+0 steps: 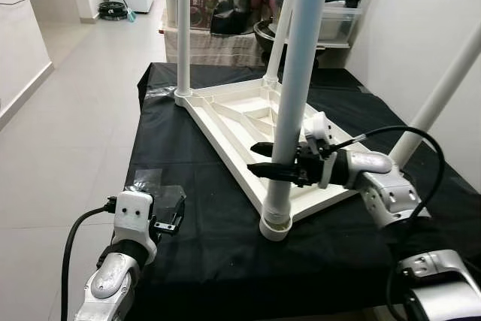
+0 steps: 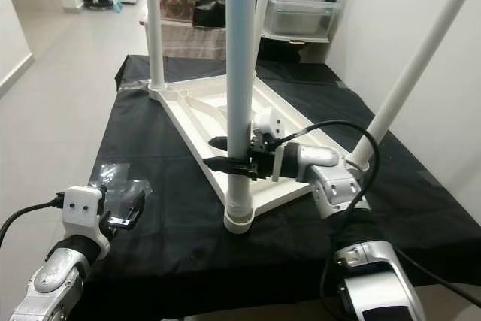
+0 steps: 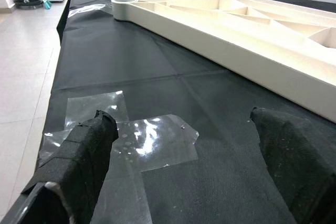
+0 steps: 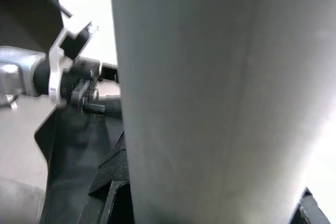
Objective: Building children table
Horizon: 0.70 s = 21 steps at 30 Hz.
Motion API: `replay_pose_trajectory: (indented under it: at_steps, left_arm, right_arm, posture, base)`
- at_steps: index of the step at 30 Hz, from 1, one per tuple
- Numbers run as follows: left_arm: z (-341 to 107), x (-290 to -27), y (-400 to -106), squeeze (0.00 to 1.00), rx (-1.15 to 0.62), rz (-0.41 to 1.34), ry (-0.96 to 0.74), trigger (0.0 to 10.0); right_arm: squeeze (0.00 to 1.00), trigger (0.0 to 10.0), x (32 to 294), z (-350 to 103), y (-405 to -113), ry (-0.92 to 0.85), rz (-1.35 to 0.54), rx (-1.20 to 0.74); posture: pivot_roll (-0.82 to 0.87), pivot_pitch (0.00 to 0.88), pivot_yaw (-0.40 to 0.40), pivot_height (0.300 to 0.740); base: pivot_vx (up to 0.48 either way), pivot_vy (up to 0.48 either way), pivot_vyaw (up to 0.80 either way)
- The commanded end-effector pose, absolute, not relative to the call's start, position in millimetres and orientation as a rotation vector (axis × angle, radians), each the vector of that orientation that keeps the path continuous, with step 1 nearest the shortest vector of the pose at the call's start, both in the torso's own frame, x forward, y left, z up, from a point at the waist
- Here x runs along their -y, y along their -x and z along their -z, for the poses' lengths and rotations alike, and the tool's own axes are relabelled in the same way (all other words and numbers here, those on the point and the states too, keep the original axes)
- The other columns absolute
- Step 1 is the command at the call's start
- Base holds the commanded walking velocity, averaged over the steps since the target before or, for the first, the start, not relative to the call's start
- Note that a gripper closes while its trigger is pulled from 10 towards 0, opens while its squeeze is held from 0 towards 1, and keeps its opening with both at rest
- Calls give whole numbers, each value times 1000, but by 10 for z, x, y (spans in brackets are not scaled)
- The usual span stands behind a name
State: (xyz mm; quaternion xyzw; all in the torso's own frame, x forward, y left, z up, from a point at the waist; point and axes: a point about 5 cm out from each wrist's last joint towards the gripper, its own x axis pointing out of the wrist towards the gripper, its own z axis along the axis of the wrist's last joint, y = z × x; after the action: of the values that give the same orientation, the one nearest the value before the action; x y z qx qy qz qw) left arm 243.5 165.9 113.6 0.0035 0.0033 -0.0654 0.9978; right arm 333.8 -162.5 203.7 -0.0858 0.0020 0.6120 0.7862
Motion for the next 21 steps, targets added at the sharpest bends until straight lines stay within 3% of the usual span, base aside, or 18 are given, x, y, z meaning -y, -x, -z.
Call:
replay_pose_trajectory:
  at_steps: [1,8,21]
  left_arm:
    - [-1130,-1629,-2430,0,-7,143,-4,10000]
    - [-1124,-1587,-2452,0,-8,154,0,10000]
    - [-1109,-1599,-2458,0,-11,146,-1,10000]
  right_arm:
    - [0,10000,1665,-1940,-3301,189,-1334,-54]
    - [0,10000,1631,-1877,-3207,212,-1376,-58]
    - [0,10000,1292,-1751,-3137,244,-1432,-35]
  posture:
    - [37,0,-114,740]
    - [27,0,-109,740]
    - [43,0,-128,740]
  base:
    - [0,0,0]
    - [0,0,0]
    - [0,0,0]
